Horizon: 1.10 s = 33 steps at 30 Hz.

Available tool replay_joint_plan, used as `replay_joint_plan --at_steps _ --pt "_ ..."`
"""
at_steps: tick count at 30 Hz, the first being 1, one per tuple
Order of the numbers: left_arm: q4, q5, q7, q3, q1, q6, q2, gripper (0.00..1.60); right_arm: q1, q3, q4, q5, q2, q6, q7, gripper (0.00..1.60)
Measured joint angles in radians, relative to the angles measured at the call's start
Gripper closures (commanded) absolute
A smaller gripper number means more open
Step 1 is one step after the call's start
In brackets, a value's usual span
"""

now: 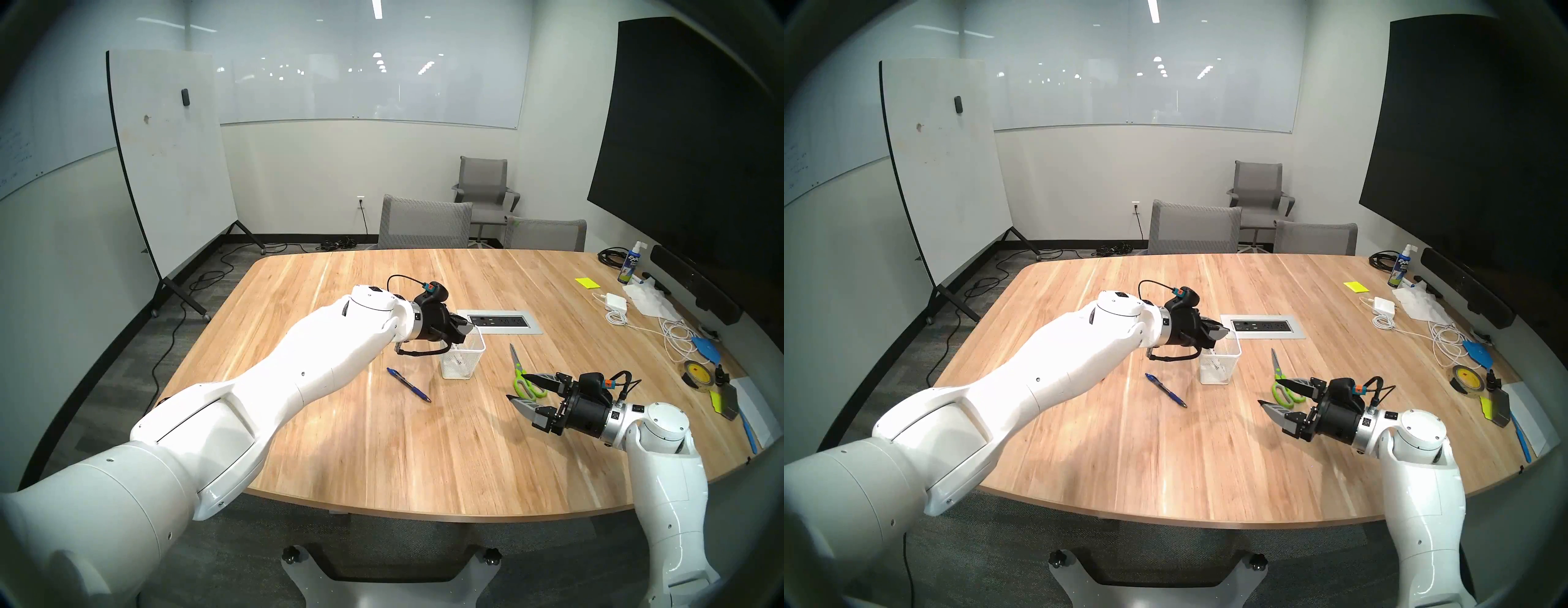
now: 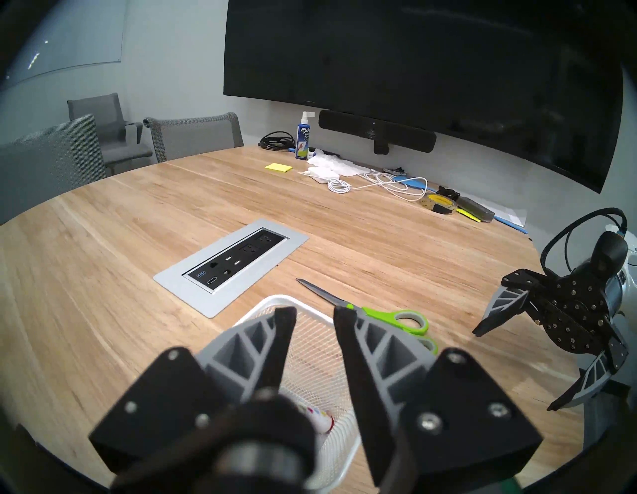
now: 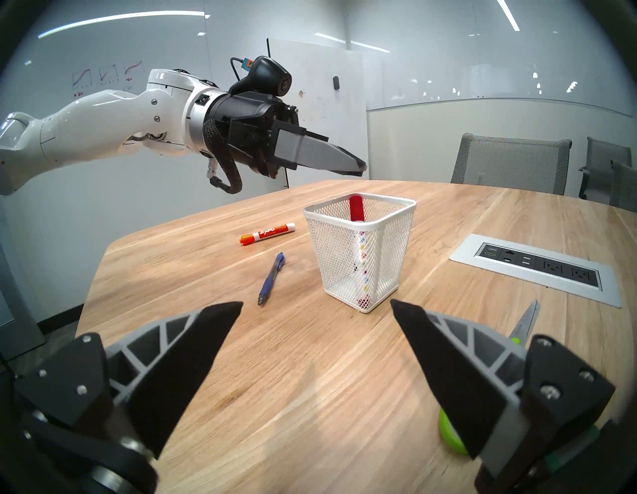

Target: Place the pen, the marker, and the scissors into the pen holder

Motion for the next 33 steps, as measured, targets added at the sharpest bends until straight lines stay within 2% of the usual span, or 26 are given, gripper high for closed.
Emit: replay_joint_plan --at_steps 7,15,26,33 --pt "-0.029 -0.003 0.013 0.0 0.008 0.007 0.01 0.8 0.0 0.001 0.0 -0.002 -0.001 0.0 0.001 0.0" --pt "-0.125 -0.008 0.042 -0.005 0.034 0.04 0.042 0.75 0.001 0.002 0.0 -0.004 -0.003 0.0 0.003 0.0" --pt "-0.275 -0.021 0.068 -0.018 0.099 0.089 0.124 0.7 0.002 0.004 0.0 -0.006 -0.004 0.001 0.005 0.0" --pt "-0.361 -0.033 0.086 -0.036 0.145 0.109 0.181 0.72 0.002 0.005 0.0 -0.008 -0.005 0.001 0.006 0.0"
